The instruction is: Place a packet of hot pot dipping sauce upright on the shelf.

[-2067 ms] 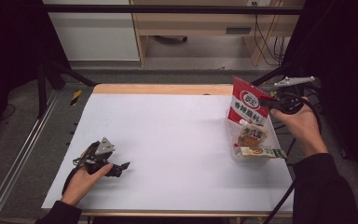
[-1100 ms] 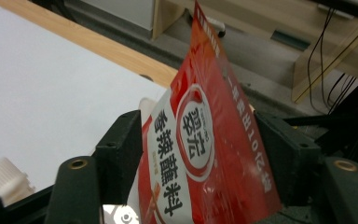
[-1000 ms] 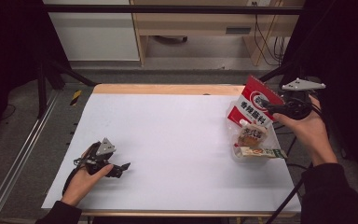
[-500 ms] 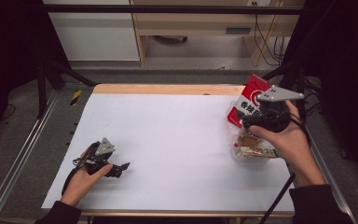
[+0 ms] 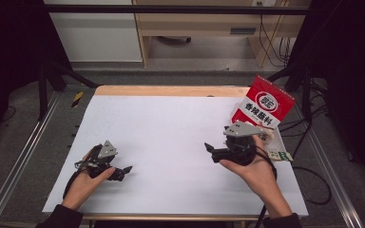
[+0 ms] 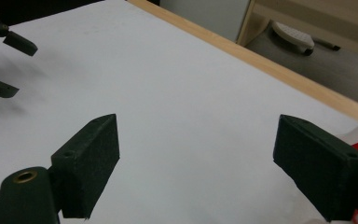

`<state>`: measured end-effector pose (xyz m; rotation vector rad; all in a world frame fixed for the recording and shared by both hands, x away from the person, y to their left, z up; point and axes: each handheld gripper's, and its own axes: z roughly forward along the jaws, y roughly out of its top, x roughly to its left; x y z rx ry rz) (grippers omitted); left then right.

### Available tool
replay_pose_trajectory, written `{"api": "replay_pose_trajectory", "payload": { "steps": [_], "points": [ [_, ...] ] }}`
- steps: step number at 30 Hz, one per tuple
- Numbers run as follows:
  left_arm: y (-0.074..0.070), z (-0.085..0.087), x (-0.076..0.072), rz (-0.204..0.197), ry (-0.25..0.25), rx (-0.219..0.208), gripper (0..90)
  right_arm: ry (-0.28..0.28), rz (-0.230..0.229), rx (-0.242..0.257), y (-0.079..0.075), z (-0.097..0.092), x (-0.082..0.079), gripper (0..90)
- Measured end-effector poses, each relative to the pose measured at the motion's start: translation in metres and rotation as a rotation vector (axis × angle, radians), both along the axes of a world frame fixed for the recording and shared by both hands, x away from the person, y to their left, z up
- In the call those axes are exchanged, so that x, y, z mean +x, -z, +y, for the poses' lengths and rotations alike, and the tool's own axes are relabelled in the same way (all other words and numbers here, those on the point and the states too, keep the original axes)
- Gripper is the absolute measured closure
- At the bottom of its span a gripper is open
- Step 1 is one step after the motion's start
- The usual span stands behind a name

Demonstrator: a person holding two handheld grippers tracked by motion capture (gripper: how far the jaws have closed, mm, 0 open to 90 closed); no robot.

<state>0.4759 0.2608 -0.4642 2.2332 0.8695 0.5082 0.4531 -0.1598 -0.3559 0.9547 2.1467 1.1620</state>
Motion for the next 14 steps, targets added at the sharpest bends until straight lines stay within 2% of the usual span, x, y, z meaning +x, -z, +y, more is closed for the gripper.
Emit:
{"api": "replay_pose_trajectory", "payload": {
  "steps": [8, 14],
  "points": [
    [0.000, 0.000, -0.002, -0.005, -0.005, 0.007, 4.9, -0.015, 0.053, 0.087, 0.048, 0.030, -0.002, 12.2],
    [-0.001, 0.001, -0.013, -0.012, 0.015, 0.020, 4.7, -0.018, 0.081, 0.089, 0.074, 0.045, -0.003, 7.0]
  ]
}}
